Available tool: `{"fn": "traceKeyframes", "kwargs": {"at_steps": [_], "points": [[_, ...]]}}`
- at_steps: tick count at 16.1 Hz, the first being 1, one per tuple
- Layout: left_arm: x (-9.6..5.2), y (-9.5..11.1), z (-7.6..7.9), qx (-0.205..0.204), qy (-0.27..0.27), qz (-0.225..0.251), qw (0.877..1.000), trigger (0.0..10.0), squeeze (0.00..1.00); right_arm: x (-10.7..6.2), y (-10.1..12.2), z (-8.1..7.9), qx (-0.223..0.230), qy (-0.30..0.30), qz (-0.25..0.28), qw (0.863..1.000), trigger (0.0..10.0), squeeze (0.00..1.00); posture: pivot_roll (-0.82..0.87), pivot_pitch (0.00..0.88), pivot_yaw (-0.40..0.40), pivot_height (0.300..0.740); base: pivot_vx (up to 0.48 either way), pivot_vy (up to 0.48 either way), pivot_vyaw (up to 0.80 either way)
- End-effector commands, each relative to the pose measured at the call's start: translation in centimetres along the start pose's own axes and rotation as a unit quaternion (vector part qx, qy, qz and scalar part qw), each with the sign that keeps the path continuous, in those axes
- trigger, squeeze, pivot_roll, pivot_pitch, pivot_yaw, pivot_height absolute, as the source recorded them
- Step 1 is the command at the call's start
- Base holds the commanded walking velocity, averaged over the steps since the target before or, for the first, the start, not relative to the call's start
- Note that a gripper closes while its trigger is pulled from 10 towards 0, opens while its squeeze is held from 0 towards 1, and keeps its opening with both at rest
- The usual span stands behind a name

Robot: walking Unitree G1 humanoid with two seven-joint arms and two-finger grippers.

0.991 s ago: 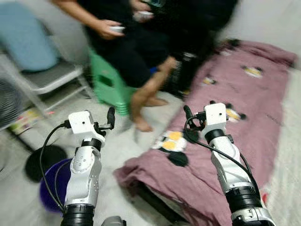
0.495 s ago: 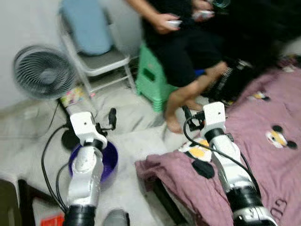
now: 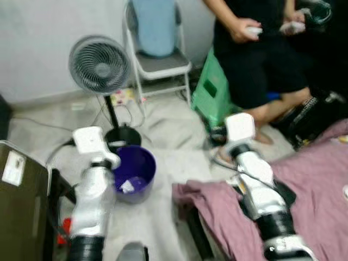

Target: Clean up the room

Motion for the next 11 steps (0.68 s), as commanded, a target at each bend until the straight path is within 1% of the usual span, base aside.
{"fn": "traceKeyframes", "kwargs": {"at_steps": [1,11], "points": [[-0.04,0.02,0.64,-0.001,-0.009,0.001,1.000,10.0,0.00,-0.10,0.25,0.64,-0.006,-0.005,0.005,1.000,10.0,0.00,0.00,0.000,-0.006,0.740,0.000,0.000,0.79],[-0.01,0.10,0.50,0.007,-0.005,0.001,1.000,10.0,0.00,-0.20,0.26,0.44,0.000,-0.004,0.007,1.000,10.0,0.00,0.00,0.000,0.000,0.740,0.000,0.000,0.79]]}}
Point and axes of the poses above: a point about 5 cm out from each wrist's last joint towards the gripper, its own x axis pointing out of the wrist towards the gripper, its own y axis along the axis of the wrist's last joint, z = x × y, the point moved 1 cm from there along x, pointing out of the wrist towards the gripper, and after that the axes turned 4 degrees about x, right-handed, at the moved point
